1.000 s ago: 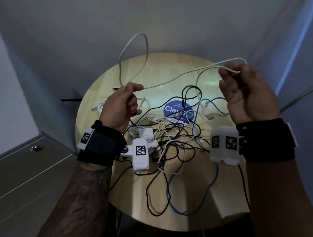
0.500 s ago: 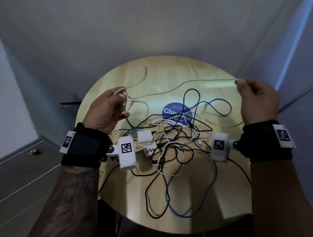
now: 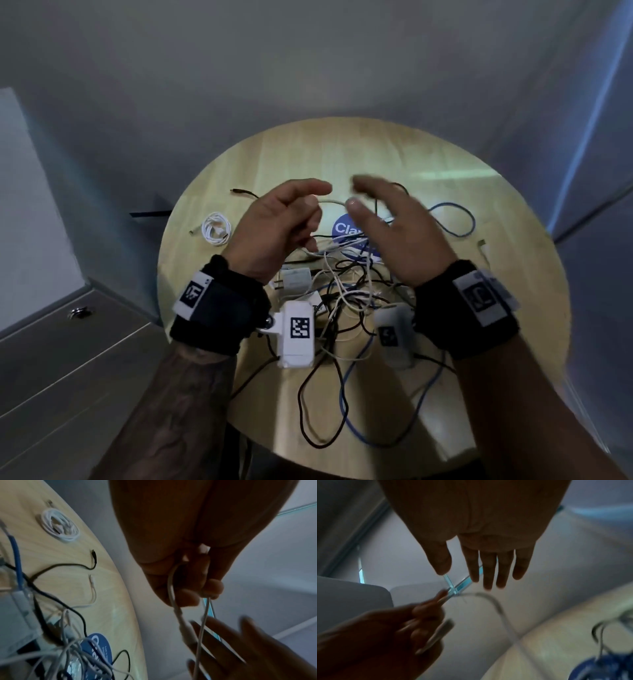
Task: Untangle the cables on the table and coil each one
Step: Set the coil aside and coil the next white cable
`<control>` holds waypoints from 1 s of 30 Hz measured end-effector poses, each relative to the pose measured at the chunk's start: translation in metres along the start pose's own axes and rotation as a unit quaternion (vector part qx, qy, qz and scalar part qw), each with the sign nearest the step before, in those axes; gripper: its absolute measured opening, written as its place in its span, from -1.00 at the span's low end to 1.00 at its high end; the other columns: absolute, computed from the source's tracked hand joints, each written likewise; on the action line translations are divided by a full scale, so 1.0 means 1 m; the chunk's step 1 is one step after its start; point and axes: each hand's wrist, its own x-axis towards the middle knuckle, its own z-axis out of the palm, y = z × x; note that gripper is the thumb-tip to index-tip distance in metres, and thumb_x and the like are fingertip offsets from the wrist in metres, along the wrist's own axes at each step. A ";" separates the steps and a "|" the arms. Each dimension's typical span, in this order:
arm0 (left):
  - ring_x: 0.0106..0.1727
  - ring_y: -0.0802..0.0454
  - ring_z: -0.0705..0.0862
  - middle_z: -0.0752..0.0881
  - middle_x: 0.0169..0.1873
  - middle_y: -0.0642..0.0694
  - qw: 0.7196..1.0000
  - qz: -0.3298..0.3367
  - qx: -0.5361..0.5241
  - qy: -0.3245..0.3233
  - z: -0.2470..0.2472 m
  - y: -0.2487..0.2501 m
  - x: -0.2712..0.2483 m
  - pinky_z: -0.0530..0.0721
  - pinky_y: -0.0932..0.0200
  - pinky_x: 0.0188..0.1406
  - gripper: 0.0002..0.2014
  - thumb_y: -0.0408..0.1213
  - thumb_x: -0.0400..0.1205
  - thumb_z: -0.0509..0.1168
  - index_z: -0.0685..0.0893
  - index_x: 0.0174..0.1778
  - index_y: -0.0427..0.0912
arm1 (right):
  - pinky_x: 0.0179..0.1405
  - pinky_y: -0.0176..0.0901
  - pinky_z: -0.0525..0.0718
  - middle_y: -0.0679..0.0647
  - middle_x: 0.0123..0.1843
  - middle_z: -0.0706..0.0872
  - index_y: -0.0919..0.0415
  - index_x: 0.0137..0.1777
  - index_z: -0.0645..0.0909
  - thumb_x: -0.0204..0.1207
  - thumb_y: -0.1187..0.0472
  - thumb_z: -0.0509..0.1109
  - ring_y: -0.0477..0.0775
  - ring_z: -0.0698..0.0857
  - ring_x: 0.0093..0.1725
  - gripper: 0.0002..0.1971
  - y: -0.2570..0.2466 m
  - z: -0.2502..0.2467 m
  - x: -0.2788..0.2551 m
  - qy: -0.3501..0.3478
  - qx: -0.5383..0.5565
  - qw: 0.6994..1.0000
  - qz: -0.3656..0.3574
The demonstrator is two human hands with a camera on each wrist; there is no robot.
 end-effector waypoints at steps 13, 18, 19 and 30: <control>-0.52 0.11 0.10 0.30 -0.58 0.04 0.956 -0.157 -0.210 -0.134 0.006 0.002 -0.005 0.26 0.25 -0.54 -0.78 -0.33 0.63 0.00 0.57 -0.09 -0.23 | -0.10 -0.19 0.60 -0.14 -0.14 0.77 -0.04 0.01 0.75 0.65 -0.01 0.31 -0.14 0.67 -0.14 -0.82 0.040 0.021 0.011 0.048 -0.033 0.998 -0.009; -0.28 0.15 0.67 0.70 -0.24 -0.03 0.945 -0.045 -0.324 0.026 -0.004 -0.004 0.002 0.73 0.12 -0.04 -0.78 -0.34 0.79 0.04 0.60 0.03 -0.22 | -0.14 -0.14 0.53 -0.13 -0.21 0.72 -0.03 0.10 0.72 0.71 0.00 0.23 -0.16 0.65 -0.18 -0.77 0.033 0.048 -0.006 -0.173 -0.113 0.978 -0.039; -0.16 0.09 0.76 0.77 -0.15 -0.08 0.946 -0.029 -0.316 0.062 -0.005 -0.006 0.003 0.75 0.09 0.01 -0.80 -0.34 0.79 0.06 0.60 0.02 -0.23 | -0.12 -0.12 0.55 -0.09 -0.18 0.74 -0.02 0.09 0.73 0.71 -0.02 0.23 -0.13 0.66 -0.15 -0.76 0.028 0.049 -0.007 -0.193 -0.112 0.974 -0.047; -0.47 0.00 0.63 0.74 -0.43 -0.12 0.986 0.024 0.152 0.061 0.003 -0.021 0.001 0.58 0.23 -0.40 -0.77 -0.34 0.75 0.22 0.67 -0.05 -0.47 | -0.22 -0.36 0.54 -0.11 -0.32 0.74 0.13 -0.26 0.72 0.58 0.27 0.39 -0.26 0.65 -0.28 -0.81 -0.013 -0.002 -0.002 -0.056 0.041 0.997 -0.046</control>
